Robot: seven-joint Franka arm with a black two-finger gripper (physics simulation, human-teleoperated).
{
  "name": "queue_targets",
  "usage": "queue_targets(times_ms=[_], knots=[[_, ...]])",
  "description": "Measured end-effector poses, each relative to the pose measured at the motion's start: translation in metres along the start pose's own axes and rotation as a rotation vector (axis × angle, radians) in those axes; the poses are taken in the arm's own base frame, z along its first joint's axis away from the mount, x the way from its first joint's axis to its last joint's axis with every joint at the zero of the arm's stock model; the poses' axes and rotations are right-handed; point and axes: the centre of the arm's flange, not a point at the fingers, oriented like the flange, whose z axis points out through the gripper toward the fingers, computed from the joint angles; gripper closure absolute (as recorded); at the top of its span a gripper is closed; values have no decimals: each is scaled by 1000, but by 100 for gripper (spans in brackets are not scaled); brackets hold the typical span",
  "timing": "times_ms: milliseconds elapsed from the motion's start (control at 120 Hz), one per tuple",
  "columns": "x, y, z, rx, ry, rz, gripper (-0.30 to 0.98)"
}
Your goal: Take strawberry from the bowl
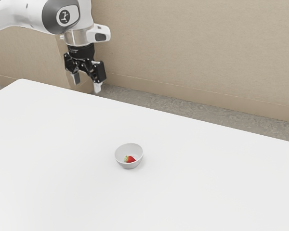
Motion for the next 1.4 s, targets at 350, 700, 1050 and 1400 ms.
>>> queue_targets(times_ms=[350, 700, 1050, 1400], knots=[[3, 5, 3, 3, 4, 11, 0], [7, 31, 91, -30, 18, 394, 0], [24, 72, 161, -30, 19, 847, 0], [47, 80, 229, -57, 15, 1057, 0]])
